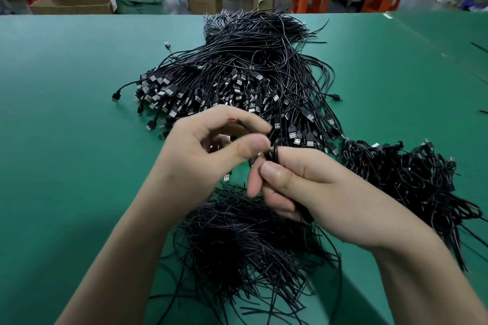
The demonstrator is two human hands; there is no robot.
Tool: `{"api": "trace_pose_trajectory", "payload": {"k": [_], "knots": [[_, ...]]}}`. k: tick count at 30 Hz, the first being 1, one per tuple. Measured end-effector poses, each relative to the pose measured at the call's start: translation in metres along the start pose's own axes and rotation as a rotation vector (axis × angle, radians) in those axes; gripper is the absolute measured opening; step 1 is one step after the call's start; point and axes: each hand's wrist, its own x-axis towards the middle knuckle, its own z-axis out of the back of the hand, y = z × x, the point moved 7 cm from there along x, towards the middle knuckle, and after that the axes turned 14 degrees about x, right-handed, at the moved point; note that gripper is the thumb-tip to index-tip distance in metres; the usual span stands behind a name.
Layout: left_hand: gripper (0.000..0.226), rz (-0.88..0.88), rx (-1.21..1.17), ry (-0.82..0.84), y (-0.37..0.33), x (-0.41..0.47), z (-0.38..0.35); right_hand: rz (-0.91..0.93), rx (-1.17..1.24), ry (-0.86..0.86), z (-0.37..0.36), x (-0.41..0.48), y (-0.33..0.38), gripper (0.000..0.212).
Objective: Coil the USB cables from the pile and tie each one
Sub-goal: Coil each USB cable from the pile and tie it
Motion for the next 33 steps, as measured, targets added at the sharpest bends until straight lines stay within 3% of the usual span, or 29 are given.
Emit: {"api": "trace_pose_trajectory", "payload": {"k": [2, 4, 7, 10, 16, 19, 22, 25, 29, 33], "knots": [[0.031, -0.043, -0.019, 0.165, -0.001, -0.002, -0.010, 0.037, 0.106, 0.052, -0.003, 0.000, 0.002, 0.031], [0.029, -0.089, -0.010, 0.240, -0.004, -0.003, -0.014, 0.035, 0.140, 0.104, -0.004, -0.002, 0.001, 0.032], [0.009, -0.094, -0.014, 0.181, -0.003, -0.001, -0.008, 0.001, 0.145, 0.150, -0.005, -0.004, -0.004, 0.033], [0.005, -0.071, 0.025, 0.086, -0.002, 0.001, -0.002, -0.018, 0.263, 0.126, -0.007, 0.001, -0.005, 0.032], [0.013, 0.024, -0.002, -0.088, 0.012, 0.001, 0.005, 0.057, 0.376, -0.148, 0.003, 0.010, -0.006, 0.018], [0.015, 0.030, -0.040, -0.111, 0.013, -0.001, 0.007, 0.118, 0.209, -0.350, 0.014, 0.007, -0.007, 0.020], [0.011, 0.064, -0.072, -0.156, 0.017, -0.001, 0.010, 0.076, -0.232, -0.467, 0.017, 0.004, -0.009, 0.022], [0.007, 0.100, -0.124, -0.194, 0.018, 0.000, 0.011, 0.042, -0.236, -0.405, 0.003, 0.008, -0.017, 0.029], [0.012, 0.144, -0.179, -0.179, 0.021, -0.003, 0.011, 0.037, -0.119, -0.259, -0.014, 0.016, -0.024, 0.019], [0.012, 0.155, -0.181, -0.181, 0.022, -0.003, 0.009, 0.003, 0.000, -0.266, -0.012, 0.019, -0.031, 0.027]]}}
